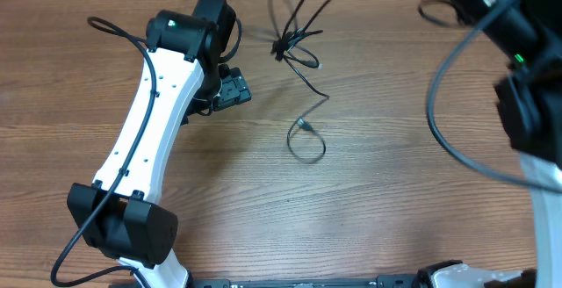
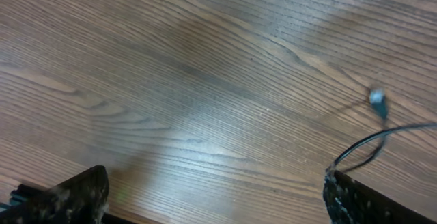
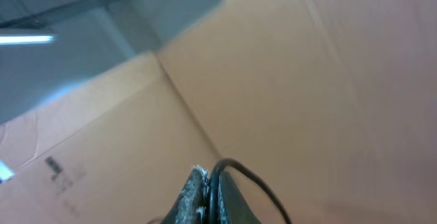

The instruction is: Untangle cables

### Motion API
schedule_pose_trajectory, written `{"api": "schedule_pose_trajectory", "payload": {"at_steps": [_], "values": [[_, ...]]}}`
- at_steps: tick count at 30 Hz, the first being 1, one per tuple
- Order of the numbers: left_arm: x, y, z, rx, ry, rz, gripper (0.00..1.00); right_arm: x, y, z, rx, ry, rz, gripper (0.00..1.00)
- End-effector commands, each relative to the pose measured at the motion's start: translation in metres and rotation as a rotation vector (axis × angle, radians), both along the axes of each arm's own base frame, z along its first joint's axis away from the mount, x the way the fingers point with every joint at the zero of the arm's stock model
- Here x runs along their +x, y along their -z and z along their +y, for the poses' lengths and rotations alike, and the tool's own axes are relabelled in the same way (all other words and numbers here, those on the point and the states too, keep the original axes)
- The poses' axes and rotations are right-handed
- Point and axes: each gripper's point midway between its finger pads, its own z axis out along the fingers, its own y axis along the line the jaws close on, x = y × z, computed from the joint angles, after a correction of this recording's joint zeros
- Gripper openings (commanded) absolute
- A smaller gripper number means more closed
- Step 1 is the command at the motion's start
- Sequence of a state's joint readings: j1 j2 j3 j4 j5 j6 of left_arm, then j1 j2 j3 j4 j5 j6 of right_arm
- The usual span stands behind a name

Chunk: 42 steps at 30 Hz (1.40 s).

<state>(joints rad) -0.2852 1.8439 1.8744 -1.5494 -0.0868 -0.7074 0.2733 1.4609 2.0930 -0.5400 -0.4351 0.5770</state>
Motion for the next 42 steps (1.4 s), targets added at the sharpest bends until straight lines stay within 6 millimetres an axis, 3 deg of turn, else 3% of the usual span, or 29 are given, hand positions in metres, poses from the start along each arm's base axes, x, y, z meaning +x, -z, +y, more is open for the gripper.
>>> {"api": "schedule_pose_trajectory", "payload": {"at_steps": [1, 4, 7, 8, 10, 14, 17, 18, 23, 25, 28, 30, 34, 35, 38, 40, 42], "values": [[-0.003, -0.002, -0.001, -0.027, -0.024, -0.018, 1.0, 0.025, 0.052, -0.002, -0.039, 0.055, 0.207, 0.04], [-0.005, -0.001, -0.011, -0.078, -0.004, -0.002, 1.0, 0.05, 0.116, -0.008, -0.113, 0.14, 0.425, 0.04], [-0.006, -0.001, -0.013, -0.089, 0.025, 0.002, 1.0, 0.053, 0.127, 0.003, -0.119, 0.078, 0.458, 0.04], [-0.006, -0.001, -0.012, -0.087, 0.036, 0.003, 1.0, 0.052, 0.12, 0.007, -0.107, 0.051, 0.431, 0.04], [-0.006, -0.001, -0.012, -0.082, 0.06, 0.002, 0.99, 0.044, 0.071, 0.011, -0.053, -0.013, 0.255, 0.04], [-0.007, -0.001, -0.013, -0.087, 0.08, 0.007, 0.99, 0.021, -0.002, -0.007, 0.022, 0.004, 0.012, 0.04], [-0.007, -0.001, -0.017, -0.108, 0.134, 0.01, 1.0, 0.007, -0.017, -0.016, 0.031, 0.019, -0.03, 0.04], [-0.007, -0.001, -0.018, -0.112, 0.141, 0.009, 1.0, 0.007, -0.012, -0.017, 0.026, 0.028, -0.005, 0.04], [0.001, -0.002, -0.027, -0.155, 0.144, -0.023, 1.0, 0.037, 0.097, -0.018, -0.086, 0.136, 0.416, 0.04], [0.001, -0.003, -0.029, -0.17, 0.146, -0.025, 1.0, 0.042, 0.131, -0.01, -0.128, 0.121, 0.533, 0.04], [0.003, -0.003, -0.03, -0.171, 0.147, -0.031, 0.99, 0.044, 0.144, 0.008, -0.131, 0.021, 0.576, 0.04], [0.003, -0.003, -0.03, -0.172, 0.147, -0.03, 0.99, 0.041, 0.132, 0.019, -0.084, -0.047, 0.553, 0.04], [0.003, -0.004, -0.034, -0.196, 0.146, -0.029, 1.0, 0.028, 0.078, 0.031, 0.059, -0.161, 0.44, 0.04], [0.002, -0.004, -0.035, -0.203, 0.147, -0.028, 0.99, 0.018, 0.05, 0.033, 0.108, -0.21, 0.361, 0.04], [0.0, -0.004, -0.04, -0.232, 0.158, -0.02, 1.0, -0.014, -0.008, 0.029, 0.162, -0.267, 0.156, 0.04], [0.0, -0.005, -0.045, -0.258, 0.184, -0.021, 1.0, -0.019, -0.01, 0.025, 0.134, -0.241, 0.128, 0.04], [0.002, -0.007, -0.052, -0.292, 0.225, -0.031, 0.99, -0.011, 0.009, 0.018, 0.082, -0.166, 0.17, 0.04]]}}
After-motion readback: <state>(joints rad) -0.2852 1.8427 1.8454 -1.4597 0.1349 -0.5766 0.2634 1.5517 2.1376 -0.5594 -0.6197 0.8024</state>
